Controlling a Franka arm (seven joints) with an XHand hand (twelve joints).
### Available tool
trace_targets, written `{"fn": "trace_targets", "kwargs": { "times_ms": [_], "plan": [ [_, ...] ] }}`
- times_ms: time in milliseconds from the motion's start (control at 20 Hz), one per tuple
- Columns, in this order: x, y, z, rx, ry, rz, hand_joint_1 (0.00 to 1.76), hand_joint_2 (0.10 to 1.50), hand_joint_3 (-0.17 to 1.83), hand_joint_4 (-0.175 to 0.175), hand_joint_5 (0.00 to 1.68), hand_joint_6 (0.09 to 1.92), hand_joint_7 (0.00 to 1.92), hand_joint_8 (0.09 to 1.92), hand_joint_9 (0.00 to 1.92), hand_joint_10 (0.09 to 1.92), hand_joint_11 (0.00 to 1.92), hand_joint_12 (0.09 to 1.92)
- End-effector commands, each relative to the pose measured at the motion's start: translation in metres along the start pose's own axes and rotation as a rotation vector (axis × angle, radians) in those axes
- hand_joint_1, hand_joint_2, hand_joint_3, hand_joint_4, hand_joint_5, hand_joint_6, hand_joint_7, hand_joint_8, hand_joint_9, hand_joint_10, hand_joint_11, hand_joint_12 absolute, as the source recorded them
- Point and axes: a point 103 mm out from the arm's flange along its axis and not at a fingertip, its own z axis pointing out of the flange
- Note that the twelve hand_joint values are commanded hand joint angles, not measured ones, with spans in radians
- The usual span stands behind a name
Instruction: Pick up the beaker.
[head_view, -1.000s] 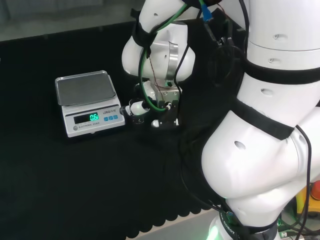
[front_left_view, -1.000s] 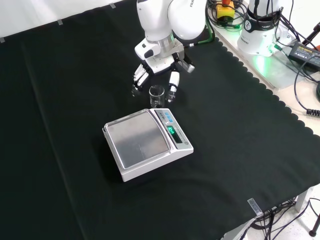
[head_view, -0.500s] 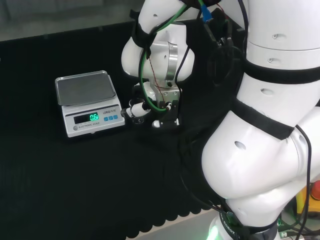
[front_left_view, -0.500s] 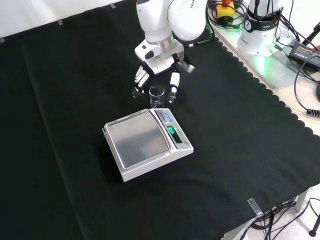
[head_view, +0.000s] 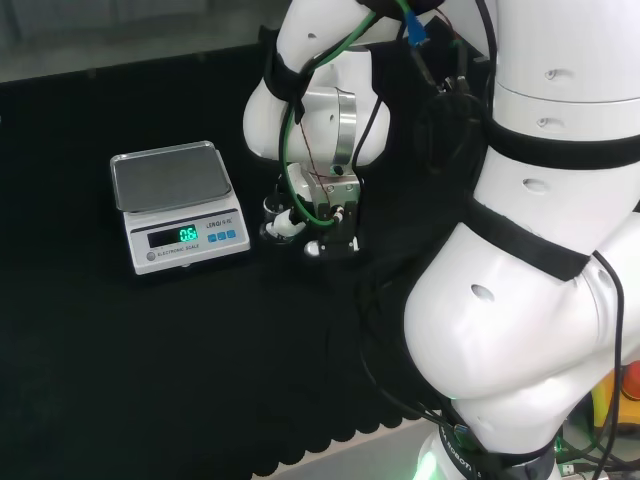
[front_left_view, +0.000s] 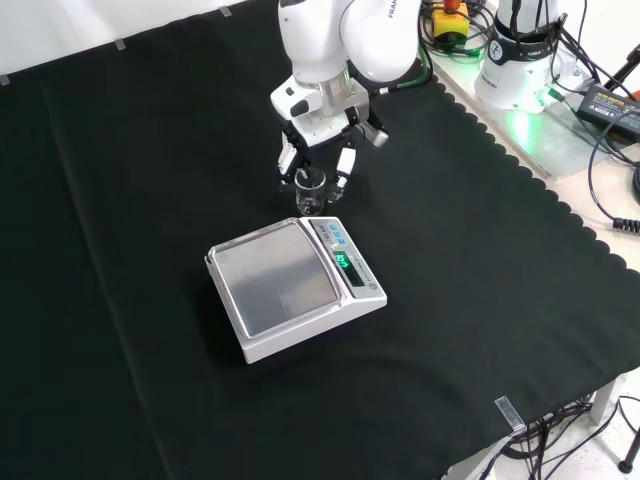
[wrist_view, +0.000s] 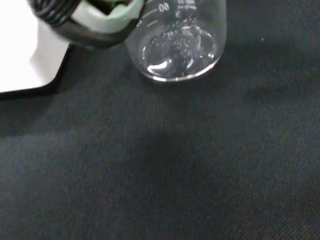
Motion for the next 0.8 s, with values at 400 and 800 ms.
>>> {"fn": "trace_targets", "kwargs": {
  "times_ms": [400, 800],
  "plan": [
    [0.007, 0.003, -0.023, -0.062, -0.132, -0.015, 1.20, 0.66, 0.58, -0.144, 1.41, 0.37, 1.45, 0.59, 1.81, 0.09, 1.69, 0.58],
    [0.009, 0.006, -0.103, -0.034, -0.084, -0.019, 1.22, 0.53, 0.77, -0.175, 1.48, 0.33, 1.61, 0.46, 1.86, 0.09, 1.72, 0.55]
  ]
}}
